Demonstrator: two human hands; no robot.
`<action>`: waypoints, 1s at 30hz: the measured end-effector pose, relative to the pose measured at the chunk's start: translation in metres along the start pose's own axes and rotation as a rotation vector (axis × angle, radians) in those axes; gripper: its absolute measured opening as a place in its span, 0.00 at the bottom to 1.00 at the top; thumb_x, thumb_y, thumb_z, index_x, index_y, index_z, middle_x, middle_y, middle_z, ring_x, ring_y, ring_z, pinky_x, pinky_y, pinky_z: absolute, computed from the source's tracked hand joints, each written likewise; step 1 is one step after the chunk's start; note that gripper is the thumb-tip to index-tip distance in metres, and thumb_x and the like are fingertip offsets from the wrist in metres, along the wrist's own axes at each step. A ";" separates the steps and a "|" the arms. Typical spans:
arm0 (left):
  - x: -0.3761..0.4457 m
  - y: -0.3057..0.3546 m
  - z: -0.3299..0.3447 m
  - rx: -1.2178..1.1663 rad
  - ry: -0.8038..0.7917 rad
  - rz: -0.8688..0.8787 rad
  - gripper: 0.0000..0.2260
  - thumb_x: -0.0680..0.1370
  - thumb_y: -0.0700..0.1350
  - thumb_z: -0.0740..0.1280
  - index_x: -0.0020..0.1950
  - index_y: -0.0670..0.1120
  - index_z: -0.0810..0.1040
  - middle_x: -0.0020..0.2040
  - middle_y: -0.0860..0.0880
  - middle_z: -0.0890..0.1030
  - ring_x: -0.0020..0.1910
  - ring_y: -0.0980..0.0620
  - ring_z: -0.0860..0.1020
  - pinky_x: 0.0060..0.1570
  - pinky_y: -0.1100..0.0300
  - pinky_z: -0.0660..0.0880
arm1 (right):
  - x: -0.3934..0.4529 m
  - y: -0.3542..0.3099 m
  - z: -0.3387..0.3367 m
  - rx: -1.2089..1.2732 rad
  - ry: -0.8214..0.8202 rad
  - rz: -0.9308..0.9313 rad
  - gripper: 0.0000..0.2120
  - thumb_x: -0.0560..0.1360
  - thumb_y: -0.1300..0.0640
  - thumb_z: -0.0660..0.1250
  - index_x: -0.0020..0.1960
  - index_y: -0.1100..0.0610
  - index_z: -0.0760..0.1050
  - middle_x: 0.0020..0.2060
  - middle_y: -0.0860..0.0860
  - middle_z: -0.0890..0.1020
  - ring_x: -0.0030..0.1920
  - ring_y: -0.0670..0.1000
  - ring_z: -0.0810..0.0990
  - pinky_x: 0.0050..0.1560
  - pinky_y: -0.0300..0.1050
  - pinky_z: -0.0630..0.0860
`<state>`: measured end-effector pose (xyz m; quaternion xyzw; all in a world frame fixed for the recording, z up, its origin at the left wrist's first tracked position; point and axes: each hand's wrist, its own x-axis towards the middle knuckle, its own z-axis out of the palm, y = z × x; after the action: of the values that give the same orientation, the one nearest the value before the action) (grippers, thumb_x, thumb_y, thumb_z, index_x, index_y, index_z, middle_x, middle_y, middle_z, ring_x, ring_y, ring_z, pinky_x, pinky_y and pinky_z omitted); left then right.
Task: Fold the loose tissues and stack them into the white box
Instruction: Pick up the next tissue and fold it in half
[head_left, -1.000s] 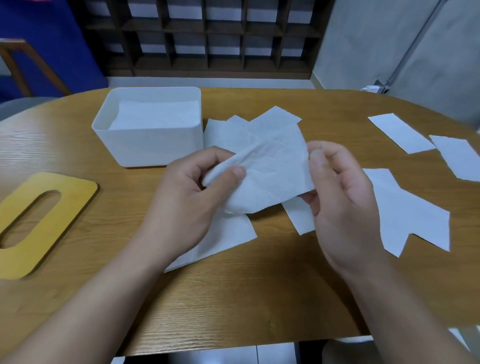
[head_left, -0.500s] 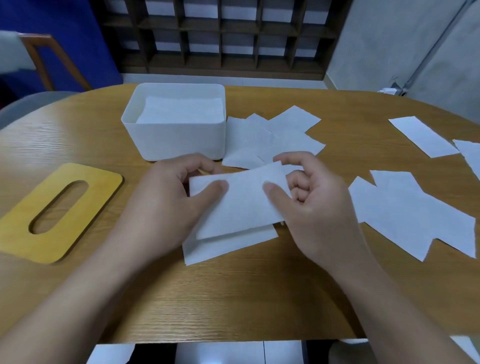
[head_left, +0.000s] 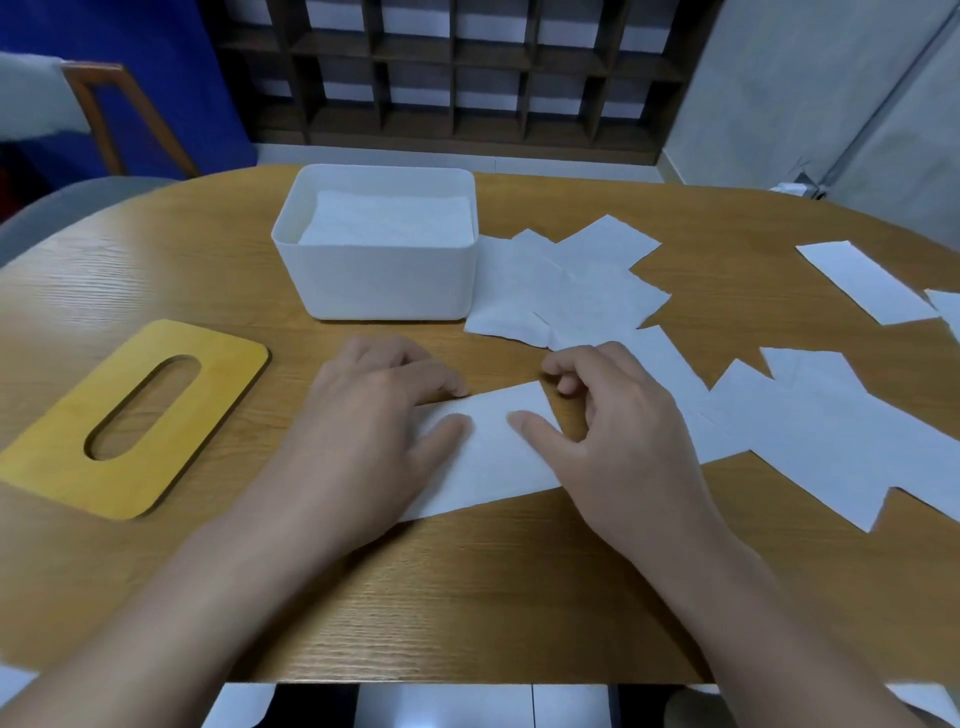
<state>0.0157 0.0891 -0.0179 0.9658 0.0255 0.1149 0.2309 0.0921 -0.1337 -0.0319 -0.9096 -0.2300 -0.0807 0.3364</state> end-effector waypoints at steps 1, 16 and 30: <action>-0.002 0.004 0.004 -0.025 -0.031 0.006 0.14 0.82 0.62 0.69 0.65 0.61 0.84 0.61 0.60 0.77 0.65 0.54 0.71 0.67 0.50 0.70 | 0.000 0.002 -0.001 0.003 0.007 0.007 0.18 0.78 0.43 0.78 0.64 0.46 0.81 0.52 0.39 0.76 0.50 0.41 0.77 0.47 0.33 0.71; 0.009 0.054 0.050 -0.017 -0.104 0.168 0.19 0.84 0.62 0.66 0.73 0.60 0.78 0.65 0.61 0.73 0.68 0.56 0.68 0.67 0.53 0.67 | 0.010 0.051 -0.034 -0.253 0.138 0.117 0.06 0.78 0.49 0.78 0.51 0.50 0.87 0.45 0.45 0.82 0.48 0.51 0.78 0.55 0.54 0.76; 0.018 0.054 0.046 -0.115 0.226 0.189 0.25 0.79 0.42 0.76 0.76 0.52 0.79 0.76 0.49 0.71 0.76 0.47 0.69 0.75 0.42 0.70 | -0.004 0.042 -0.045 0.002 0.042 -0.212 0.04 0.84 0.58 0.72 0.52 0.51 0.84 0.49 0.42 0.82 0.53 0.47 0.80 0.57 0.55 0.75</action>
<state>0.0443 0.0227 -0.0301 0.9300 -0.0463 0.2456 0.2694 0.1084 -0.1927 -0.0228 -0.8780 -0.3180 -0.1348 0.3314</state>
